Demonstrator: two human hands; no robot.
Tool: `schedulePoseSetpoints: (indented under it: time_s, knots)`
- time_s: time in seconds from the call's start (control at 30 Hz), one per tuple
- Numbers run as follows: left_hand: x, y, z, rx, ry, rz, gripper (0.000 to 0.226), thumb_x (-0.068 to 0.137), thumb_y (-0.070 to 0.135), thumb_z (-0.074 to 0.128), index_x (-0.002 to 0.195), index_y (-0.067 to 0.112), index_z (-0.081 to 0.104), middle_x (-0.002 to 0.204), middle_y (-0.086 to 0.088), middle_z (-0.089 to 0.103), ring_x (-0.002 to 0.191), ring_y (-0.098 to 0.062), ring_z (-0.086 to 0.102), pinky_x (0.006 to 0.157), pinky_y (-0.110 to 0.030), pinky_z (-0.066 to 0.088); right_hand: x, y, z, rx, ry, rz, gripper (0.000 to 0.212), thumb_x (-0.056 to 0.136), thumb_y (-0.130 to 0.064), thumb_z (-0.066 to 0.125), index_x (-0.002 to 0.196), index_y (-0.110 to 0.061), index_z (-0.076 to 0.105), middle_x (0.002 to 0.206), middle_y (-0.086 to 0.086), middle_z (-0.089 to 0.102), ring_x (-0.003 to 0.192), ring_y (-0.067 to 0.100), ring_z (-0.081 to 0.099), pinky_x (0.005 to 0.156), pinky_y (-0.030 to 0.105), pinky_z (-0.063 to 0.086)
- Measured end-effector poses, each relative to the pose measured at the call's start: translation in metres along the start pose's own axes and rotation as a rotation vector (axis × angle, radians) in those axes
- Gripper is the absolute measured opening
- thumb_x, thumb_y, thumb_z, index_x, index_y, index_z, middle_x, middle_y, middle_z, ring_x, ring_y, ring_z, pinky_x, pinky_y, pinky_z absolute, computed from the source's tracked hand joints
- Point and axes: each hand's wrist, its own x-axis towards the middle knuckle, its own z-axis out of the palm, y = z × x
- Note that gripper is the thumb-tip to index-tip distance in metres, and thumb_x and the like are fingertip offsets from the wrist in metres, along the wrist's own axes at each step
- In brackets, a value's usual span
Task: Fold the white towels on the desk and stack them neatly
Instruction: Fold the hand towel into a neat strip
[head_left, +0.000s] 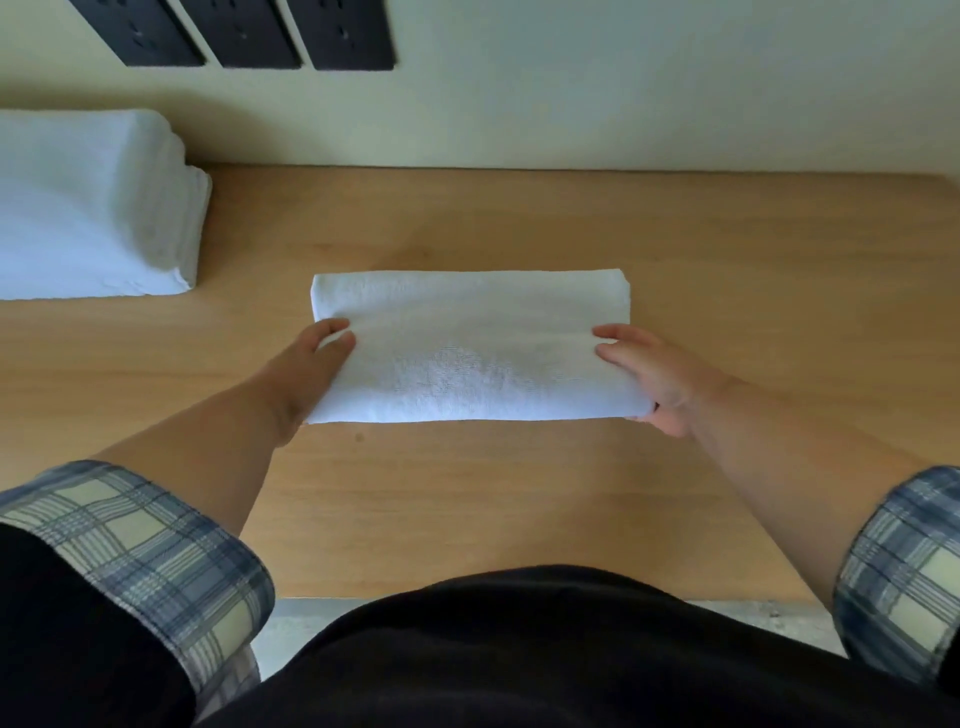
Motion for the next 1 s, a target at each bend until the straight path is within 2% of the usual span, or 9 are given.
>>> schedulePoseSetpoints:
  time_s: [0.07,0.17,0.27,0.33,0.5,0.6,0.7,0.83,1.0]
  knots:
    - [0.002,0.004,-0.003,-0.067,-0.039,-0.055,0.032,0.090,0.058,0.057,0.120,0.053,0.049,0.133,0.003,0.051,0.116,-0.026,0.054,0.099,-0.049,0.048,0.001,-0.012,-0.002,0.005,-0.013,0.060,0.019,0.091,-0.030,0.065,0.100,-0.045,0.070,0.123,-0.005,0.063,0.107,0.023,0.058,0.083,0.039,0.047]
    - [0.000,0.004,-0.003,-0.096,-0.061,-0.054,0.031,0.092,0.051,0.060,0.120,0.053,0.046,0.125,0.008,0.051,0.107,-0.020,0.055,0.083,-0.039,0.051,-0.001,-0.022,-0.002,0.005,-0.019,0.098,0.022,0.093,-0.027,0.062,0.103,-0.045,0.070,0.118,-0.006,0.065,0.098,0.020,0.061,0.077,0.036,0.049]
    - [-0.003,-0.001,-0.001,-0.098,-0.038,0.009,0.027,0.093,0.047,0.061,0.115,0.056,0.047,0.123,0.007,0.050,0.106,-0.021,0.054,0.088,-0.042,0.050,-0.009,-0.023,0.007,0.006,-0.002,0.065,0.031,0.097,-0.019,0.055,0.109,-0.045,0.068,0.118,-0.007,0.067,0.094,0.017,0.068,0.068,0.031,0.054]
    - [-0.005,-0.006,-0.007,-0.040,-0.013,0.073,0.030,0.094,0.047,0.058,0.119,0.058,0.047,0.127,0.005,0.048,0.108,-0.022,0.051,0.091,-0.040,0.045,-0.017,-0.019,0.019,0.003,0.022,0.023,0.043,0.097,-0.010,0.050,0.107,-0.046,0.070,0.116,-0.012,0.065,0.094,0.013,0.069,0.063,0.028,0.056]
    - [-0.008,-0.016,-0.066,0.027,-0.052,0.156,0.037,0.095,0.043,0.058,0.129,0.055,0.052,0.142,0.004,0.043,0.122,-0.025,0.047,0.107,-0.044,0.040,-0.044,0.000,0.082,-0.029,0.109,-0.066,0.055,0.092,-0.006,0.047,0.103,-0.054,0.071,0.117,-0.021,0.060,0.103,0.013,0.063,0.074,0.032,0.053]
    - [-0.012,-0.021,-0.121,-0.004,-0.090,0.218,0.035,0.095,0.040,0.061,0.125,0.054,0.054,0.137,0.004,0.048,0.109,-0.016,0.055,0.090,-0.029,0.048,-0.059,0.006,0.136,-0.009,0.186,-0.149,0.052,0.093,-0.010,0.047,0.105,-0.056,0.070,0.120,-0.021,0.058,0.103,0.014,0.061,0.072,0.032,0.051]
    - [-0.016,-0.024,-0.185,-0.013,-0.137,0.298,0.036,0.093,0.040,0.063,0.125,0.054,0.054,0.131,0.010,0.051,0.100,0.003,0.052,0.073,-0.014,0.044,-0.075,0.007,0.194,0.090,0.229,-0.193,0.051,0.094,-0.011,0.046,0.109,-0.054,0.070,0.125,-0.016,0.060,0.111,0.017,0.061,0.079,0.035,0.051]
    - [-0.026,-0.015,-0.272,0.029,-0.129,0.377,0.039,0.090,0.051,0.062,0.126,0.061,0.051,0.128,0.016,0.048,0.100,0.004,0.050,0.074,-0.016,0.042,-0.092,-0.017,0.264,0.131,0.249,-0.256,0.051,0.092,-0.013,0.047,0.113,-0.054,0.068,0.130,-0.016,0.057,0.115,0.015,0.059,0.083,0.034,0.051]
    - [-0.034,0.001,-0.351,-0.002,-0.070,0.471,0.036,0.089,0.051,0.064,0.120,0.065,0.053,0.126,0.020,0.054,0.105,0.000,0.056,0.081,-0.021,0.046,-0.112,-0.075,0.315,0.141,0.242,-0.362,0.049,0.093,-0.013,0.049,0.110,-0.053,0.070,0.121,-0.018,0.061,0.108,0.011,0.062,0.079,0.030,0.050]
